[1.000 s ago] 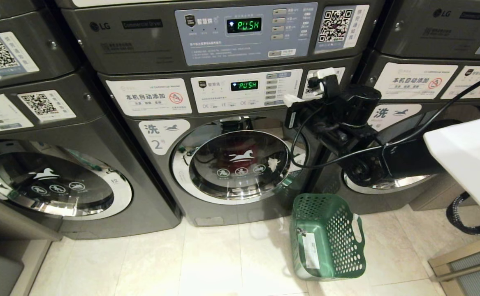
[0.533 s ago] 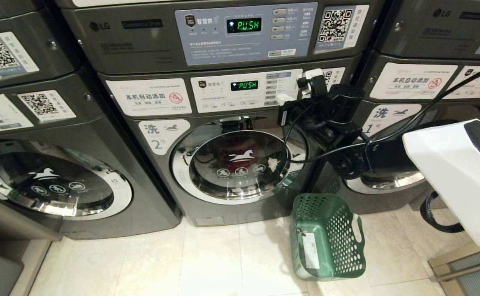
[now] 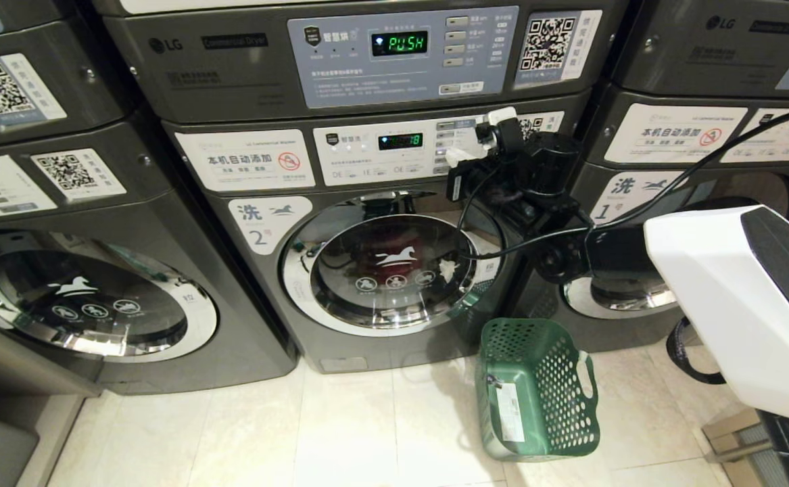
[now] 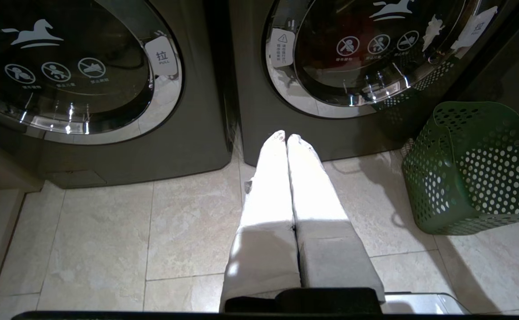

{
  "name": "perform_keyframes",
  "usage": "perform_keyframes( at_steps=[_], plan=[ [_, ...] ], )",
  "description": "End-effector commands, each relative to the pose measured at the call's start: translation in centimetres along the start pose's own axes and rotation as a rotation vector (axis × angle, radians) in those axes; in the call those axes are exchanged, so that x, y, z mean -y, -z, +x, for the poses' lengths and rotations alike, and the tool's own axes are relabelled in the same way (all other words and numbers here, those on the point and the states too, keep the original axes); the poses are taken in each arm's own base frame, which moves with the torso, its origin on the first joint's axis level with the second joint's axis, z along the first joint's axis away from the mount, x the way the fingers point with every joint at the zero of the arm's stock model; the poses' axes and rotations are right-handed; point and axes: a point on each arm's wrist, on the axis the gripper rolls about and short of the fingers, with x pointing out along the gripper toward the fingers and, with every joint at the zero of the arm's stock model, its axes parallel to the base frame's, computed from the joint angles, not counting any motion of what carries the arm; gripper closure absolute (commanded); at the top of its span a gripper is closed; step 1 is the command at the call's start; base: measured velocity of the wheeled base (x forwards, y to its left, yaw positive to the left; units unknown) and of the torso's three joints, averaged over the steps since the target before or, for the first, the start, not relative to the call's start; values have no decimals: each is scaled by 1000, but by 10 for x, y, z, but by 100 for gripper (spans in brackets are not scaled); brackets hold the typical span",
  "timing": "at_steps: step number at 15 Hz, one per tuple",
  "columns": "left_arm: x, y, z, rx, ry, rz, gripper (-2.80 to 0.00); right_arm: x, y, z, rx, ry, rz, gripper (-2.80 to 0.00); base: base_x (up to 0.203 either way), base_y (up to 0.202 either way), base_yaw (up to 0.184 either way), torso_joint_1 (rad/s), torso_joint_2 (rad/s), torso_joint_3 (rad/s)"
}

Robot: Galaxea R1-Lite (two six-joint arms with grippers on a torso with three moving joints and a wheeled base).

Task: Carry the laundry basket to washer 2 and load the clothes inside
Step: Press the washing machine switch

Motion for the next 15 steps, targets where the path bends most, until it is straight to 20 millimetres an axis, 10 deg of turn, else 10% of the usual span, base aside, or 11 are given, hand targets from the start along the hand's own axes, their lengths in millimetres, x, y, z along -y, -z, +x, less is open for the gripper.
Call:
perform_keyframes(
  at_steps=[1,9,15],
  plan=[
    [0,0,0,-1,0,0,0,-1,4,1,-1,0,-2,0,0,0,0,0,0,0],
    [0,0,0,-1,1,1,0,-12,-12,-14,-17,-24,7,0,0,0,0,0,0,0],
    [0,0,0,-1,1,0,0,-16,11,-25,-63,-17,6,0,0,0,0,0,0,0]
  ],
)
